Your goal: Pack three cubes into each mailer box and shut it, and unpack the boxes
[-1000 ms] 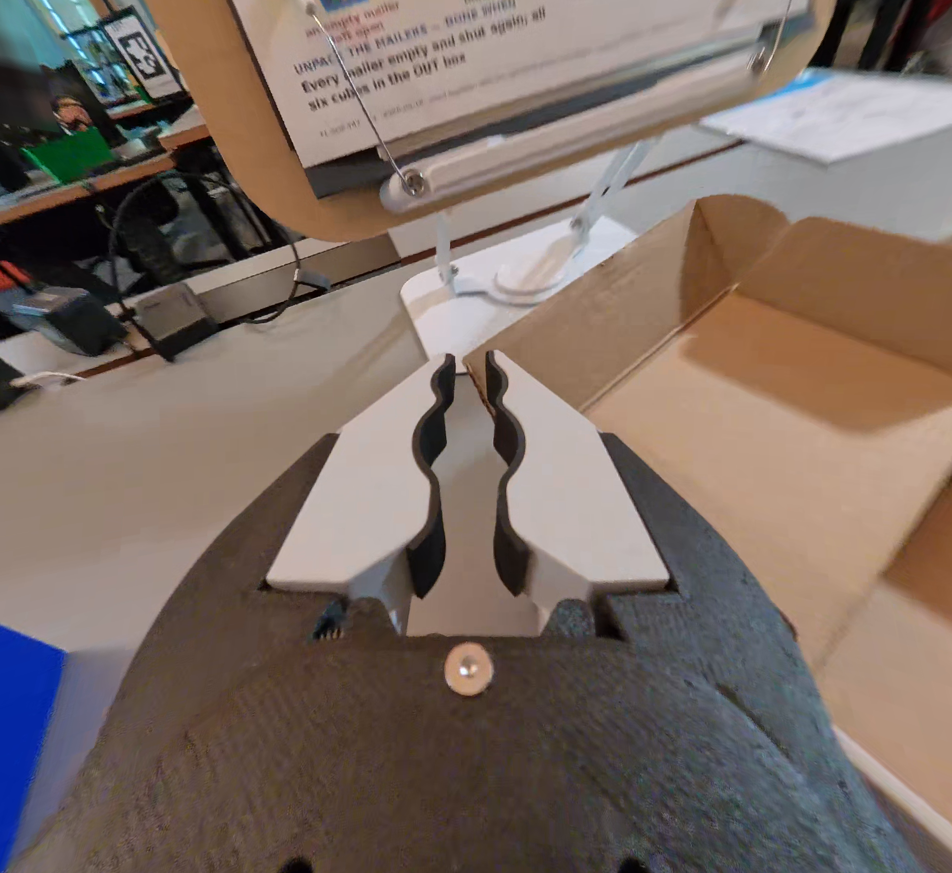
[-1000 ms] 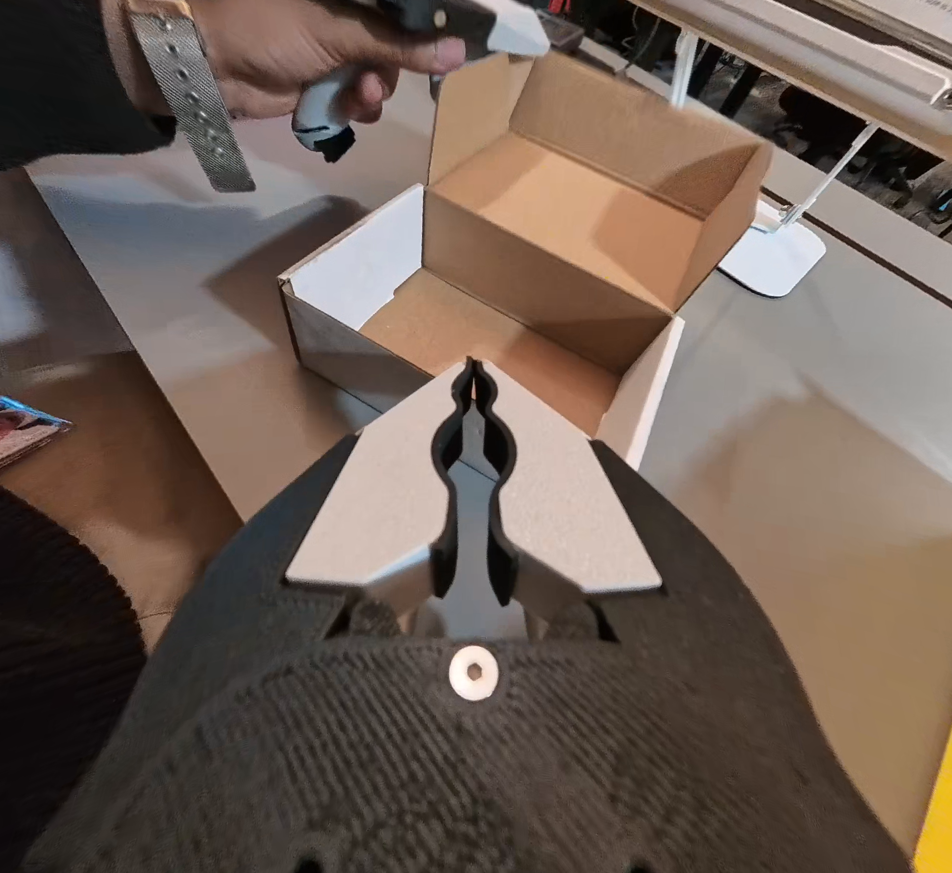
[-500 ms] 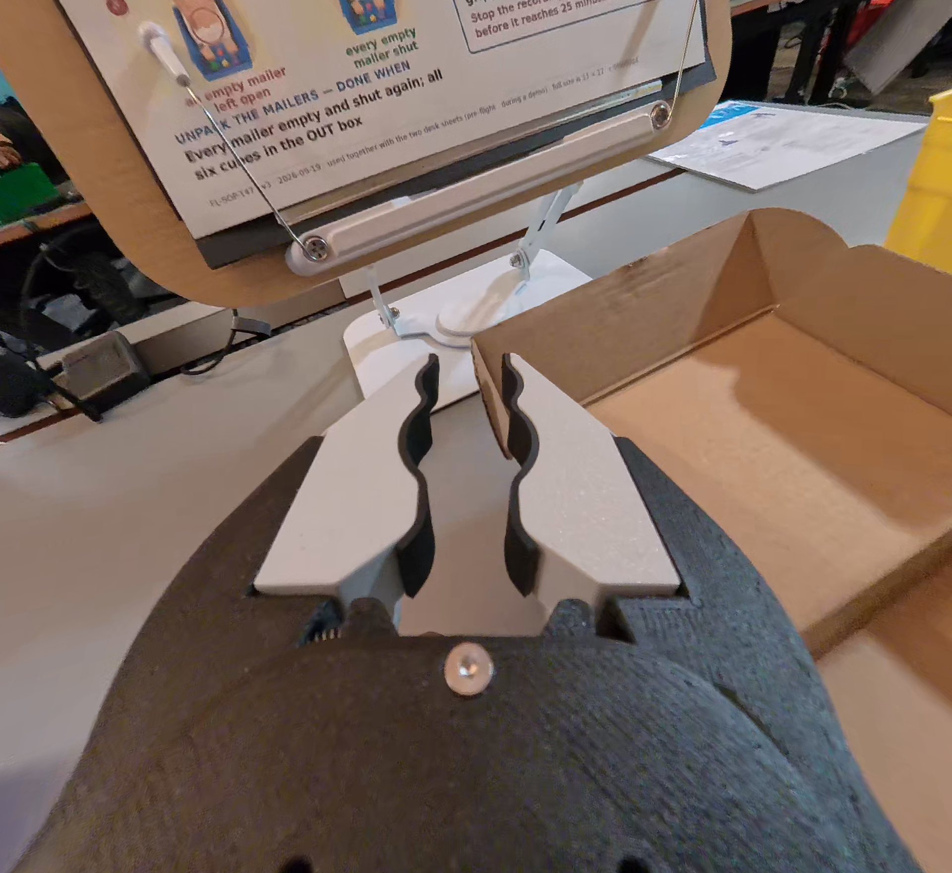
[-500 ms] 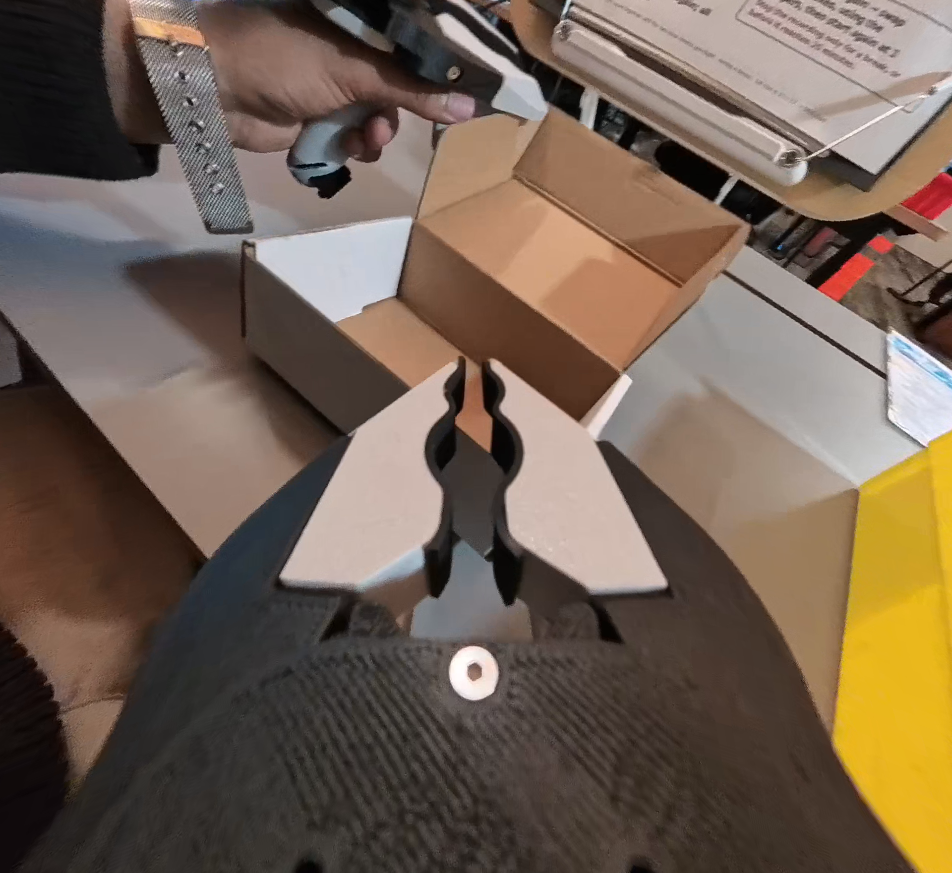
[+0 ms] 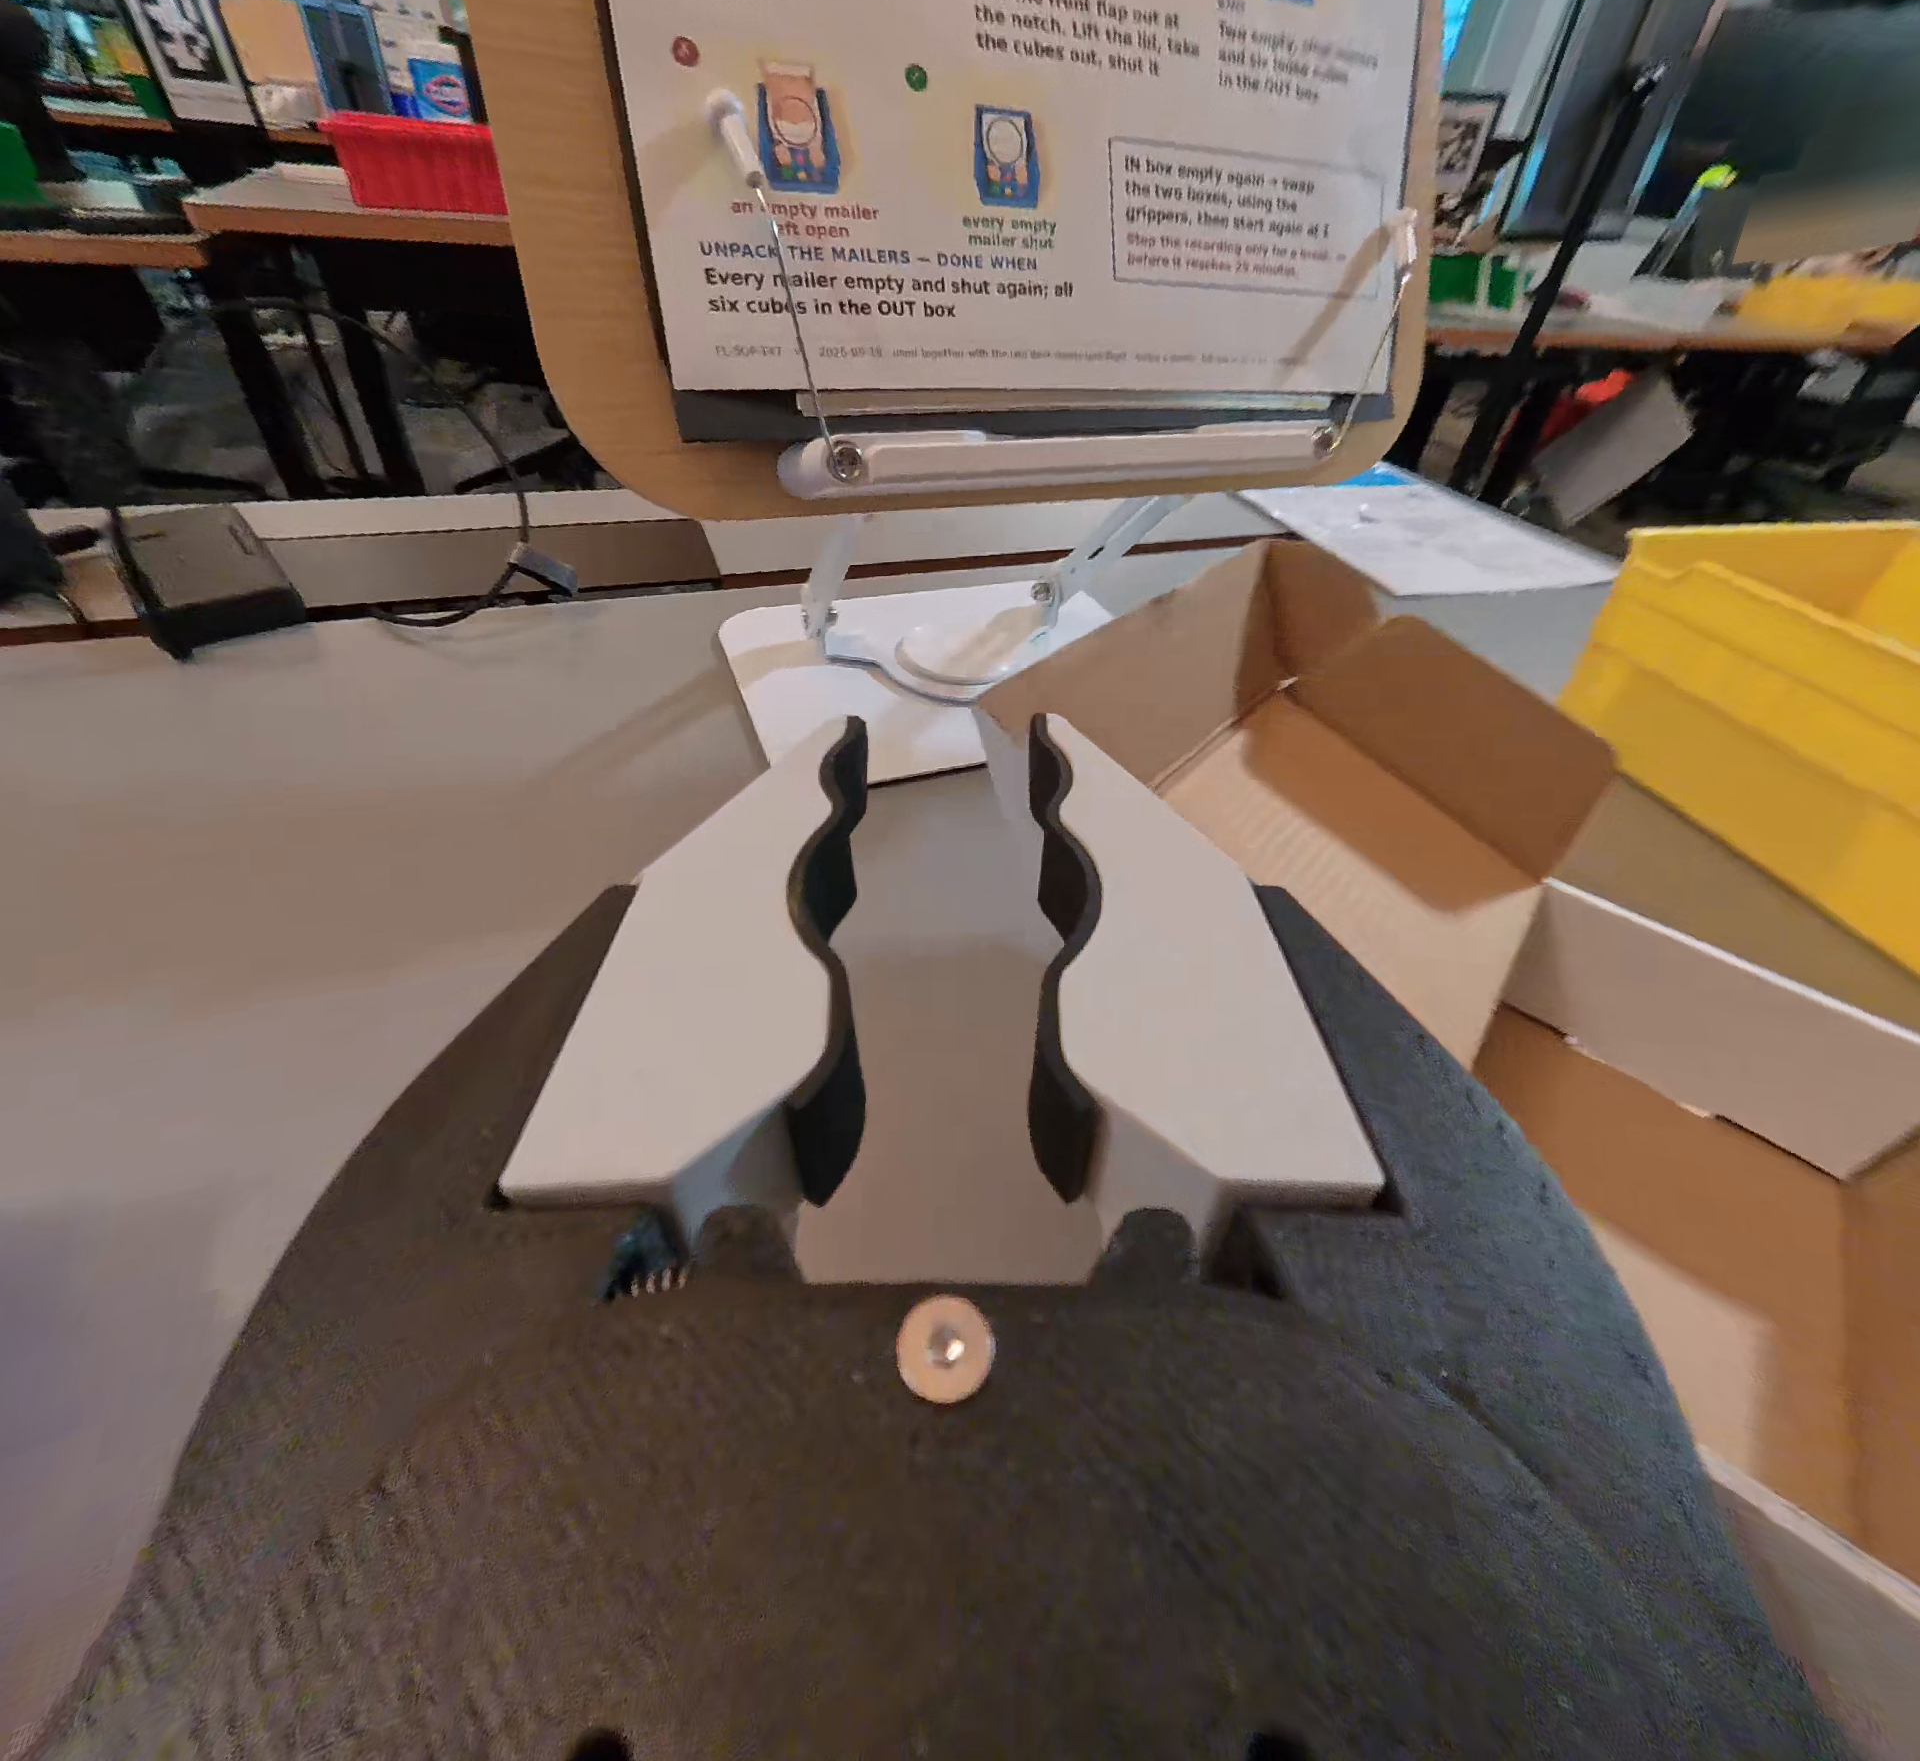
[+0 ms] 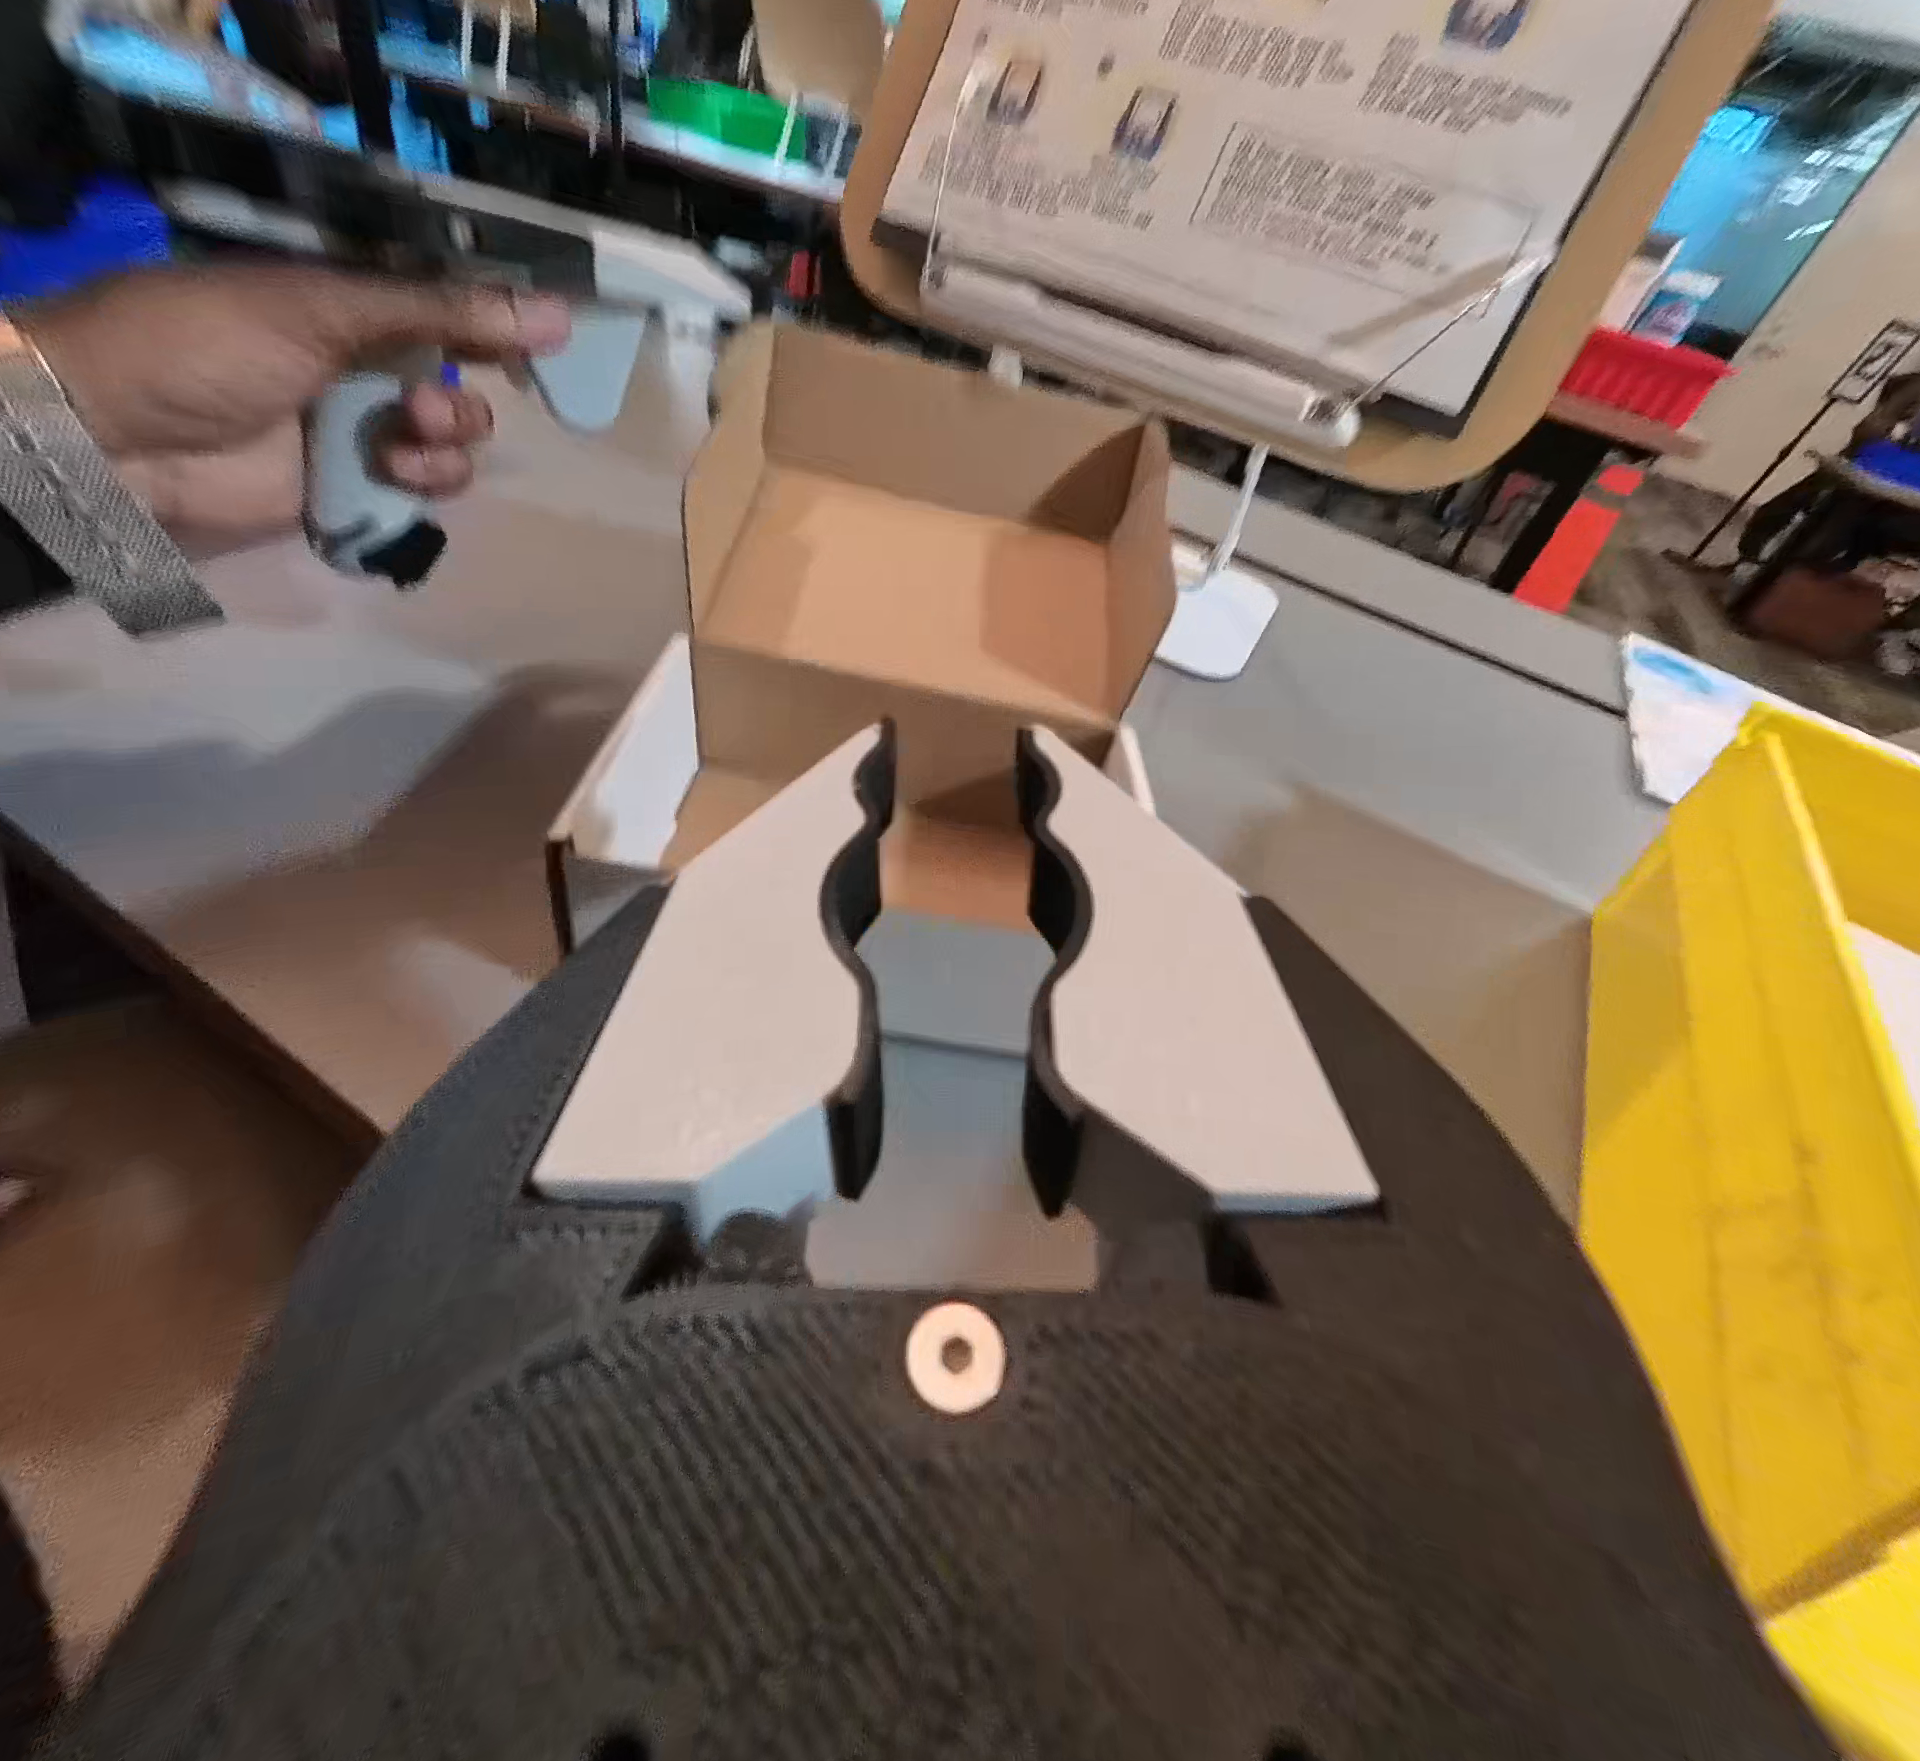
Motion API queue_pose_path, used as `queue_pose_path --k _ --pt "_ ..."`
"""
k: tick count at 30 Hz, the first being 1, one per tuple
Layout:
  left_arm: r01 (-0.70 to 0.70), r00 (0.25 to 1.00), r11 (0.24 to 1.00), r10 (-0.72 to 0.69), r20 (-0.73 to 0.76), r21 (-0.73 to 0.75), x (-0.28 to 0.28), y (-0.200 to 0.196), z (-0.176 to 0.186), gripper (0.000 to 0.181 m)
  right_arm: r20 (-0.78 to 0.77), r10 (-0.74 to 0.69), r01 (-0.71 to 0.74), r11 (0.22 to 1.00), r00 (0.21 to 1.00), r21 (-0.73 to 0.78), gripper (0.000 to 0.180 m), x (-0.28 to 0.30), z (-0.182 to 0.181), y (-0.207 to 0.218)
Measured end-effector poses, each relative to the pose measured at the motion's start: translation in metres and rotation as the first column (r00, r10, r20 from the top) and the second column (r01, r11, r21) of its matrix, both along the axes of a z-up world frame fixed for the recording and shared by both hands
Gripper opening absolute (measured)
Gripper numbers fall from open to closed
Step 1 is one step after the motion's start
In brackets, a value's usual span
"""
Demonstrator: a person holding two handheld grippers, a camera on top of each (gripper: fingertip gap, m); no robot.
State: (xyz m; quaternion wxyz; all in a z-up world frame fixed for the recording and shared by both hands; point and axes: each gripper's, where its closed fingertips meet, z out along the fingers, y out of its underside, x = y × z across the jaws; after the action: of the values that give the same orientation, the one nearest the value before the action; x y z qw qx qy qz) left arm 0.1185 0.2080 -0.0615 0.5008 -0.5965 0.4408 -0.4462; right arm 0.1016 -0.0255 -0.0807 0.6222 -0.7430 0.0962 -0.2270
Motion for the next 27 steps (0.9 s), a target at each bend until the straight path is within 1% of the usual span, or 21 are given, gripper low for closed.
queue_pose_path --k 2,3,4,5,6,7,8,10,14,17,20,23,26,27 --pt "0.022 1.0 1.0 -0.021 0.015 -0.015 -0.004 -0.003 0.0 0.03 0.045 -0.014 0.019 0.993 0.999 -0.116 0.022 0.003 -0.018 -0.001" --pt "0.016 1.0 1.0 -0.016 0.014 0.002 -0.007 -0.002 -0.001 0.03 0.069 -0.017 0.027 0.989 0.997 -0.147 0.021 0.005 -0.024 -0.002" --pt "0.005 1.0 1.0 -0.005 0.011 0.027 -0.01 -0.001 -0.001 0.03 0.074 0.01 0.002 0.986 0.997 -0.169 0.022 0.004 -0.027 0.0" --pt "-0.008 1.0 0.998 0.007 0.011 0.056 -0.015 0.0 0.0 0.03 0.053 0.087 -0.075 0.978 0.995 -0.194 0.024 -0.006 -0.032 0.004" --pt "-0.019 1.0 0.997 0.018 0.019 0.079 -0.019 0.001 0.002 0.03 0.014 0.203 -0.194 0.955 0.979 -0.223 0.035 -0.022 -0.04 0.008" --pt "-0.027 0.999 0.995 0.024 0.031 0.094 -0.024 0.001 0.004 0.03 -0.014 0.282 -0.277 0.929 0.959 -0.244 0.046 -0.033 -0.047 0.011" --pt "-0.036 0.999 0.994 0.032 0.042 0.101 -0.028 0.001 0.005 0.03 -0.006 0.298 -0.289 0.921 0.955 -0.261 0.046 -0.033 -0.05 0.011" --pt "-0.064 0.997 0.993 0.059 0.047 0.099 -0.036 0.005 0.004 0.03 0.047 0.287 -0.264 0.925 0.957 -0.274 0.047 -0.024 -0.05 0.014" --pt "-0.14 0.99 0.985 0.138 0.027 0.103 -0.056 0.015 -0.004 0.029 0.014 0.316 -0.301 0.915 0.949 -0.269 0.046 -0.023 -0.051 0.022" --pt "-0.168 0.986 0.979 0.167 0.021 0.114 -0.069 0.016 -0.008 0.028 0.066 0.34 -0.306 0.902 0.938 -0.305 0.037 -0.029 -0.051 0.029" --pt "-0.184 0.983 0.963 0.185 0.01 0.195 -0.079 0.016 -0.01 0.026 0.1 0.361 -0.31 0.889 0.927 -0.336 0.03 -0.038 -0.053 0.039" --pt "-0.169 0.985 0.96 0.173 0.001 0.224 -0.089 0.016 -0.016 0.025 0.063 0.39 -0.345 0.869 0.919 -0.354 0.032 -0.048 -0.06 0.051" --pt "-0.149 0.987 0.975 0.157 -0.032 0.166 -0.1 0.018 -0.022 0.018 0.026 0.429 -0.393 0.848 0.903 -0.357 0.04 -0.058 -0.065 0.061" --pt "-0.134 0.989 0.981 0.141 -0.045 0.139 -0.103 0.018 -0.025 0.018 0.023 0.436 -0.4 0.845 0.9 -0.354 0.04 -0.059 -0.065 0.064"
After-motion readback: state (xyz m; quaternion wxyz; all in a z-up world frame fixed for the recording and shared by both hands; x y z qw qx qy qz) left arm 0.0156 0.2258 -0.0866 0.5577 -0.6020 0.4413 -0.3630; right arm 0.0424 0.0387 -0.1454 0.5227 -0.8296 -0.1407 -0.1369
